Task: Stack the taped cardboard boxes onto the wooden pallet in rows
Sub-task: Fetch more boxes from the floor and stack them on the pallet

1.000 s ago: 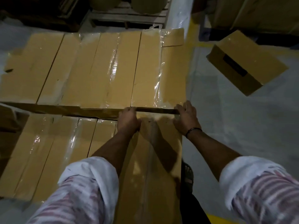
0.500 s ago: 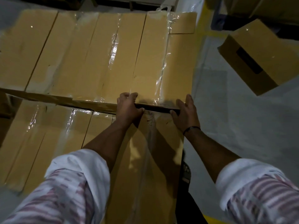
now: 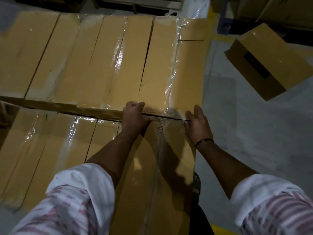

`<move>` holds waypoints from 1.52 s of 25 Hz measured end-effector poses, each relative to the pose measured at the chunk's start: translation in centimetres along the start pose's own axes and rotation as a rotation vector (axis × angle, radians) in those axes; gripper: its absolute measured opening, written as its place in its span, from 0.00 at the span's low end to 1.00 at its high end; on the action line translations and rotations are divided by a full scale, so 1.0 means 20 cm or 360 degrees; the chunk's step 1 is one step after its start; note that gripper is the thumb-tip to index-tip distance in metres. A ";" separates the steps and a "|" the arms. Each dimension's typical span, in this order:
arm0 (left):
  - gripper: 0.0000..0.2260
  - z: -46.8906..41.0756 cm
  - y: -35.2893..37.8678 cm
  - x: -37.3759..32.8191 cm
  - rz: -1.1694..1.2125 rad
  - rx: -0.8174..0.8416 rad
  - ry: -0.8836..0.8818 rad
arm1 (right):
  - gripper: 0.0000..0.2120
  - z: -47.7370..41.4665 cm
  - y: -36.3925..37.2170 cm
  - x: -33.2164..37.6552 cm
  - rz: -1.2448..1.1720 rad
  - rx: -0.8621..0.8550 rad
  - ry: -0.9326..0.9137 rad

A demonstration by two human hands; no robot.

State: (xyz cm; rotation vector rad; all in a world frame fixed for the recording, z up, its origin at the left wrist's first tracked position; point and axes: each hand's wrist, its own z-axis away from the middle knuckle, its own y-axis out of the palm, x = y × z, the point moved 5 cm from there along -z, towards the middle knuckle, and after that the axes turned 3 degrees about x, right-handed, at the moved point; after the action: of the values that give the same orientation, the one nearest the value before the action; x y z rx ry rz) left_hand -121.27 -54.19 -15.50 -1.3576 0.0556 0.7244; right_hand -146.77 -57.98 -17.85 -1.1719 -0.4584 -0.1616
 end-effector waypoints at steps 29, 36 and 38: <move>0.26 0.15 -0.02 0.07 -0.0170 -0.0012 0.0184 | 0.13 0.06 -0.02 0.03 0.0111 -0.0012 -0.0092; 0.30 0.83 0.01 0.33 -0.0124 0.0267 0.0274 | 0.19 0.83 0.18 0.38 0.0301 0.0122 -0.0024; 0.32 1.09 0.01 0.41 -0.0187 0.0398 0.0303 | 0.20 1.13 0.29 0.49 0.0301 0.0184 0.0073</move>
State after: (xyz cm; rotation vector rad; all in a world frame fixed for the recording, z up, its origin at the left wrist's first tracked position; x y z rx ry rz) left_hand -122.92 -31.09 -13.89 -1.1757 0.2092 0.4709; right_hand -141.86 -34.04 -11.70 -1.0892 -0.3104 0.0019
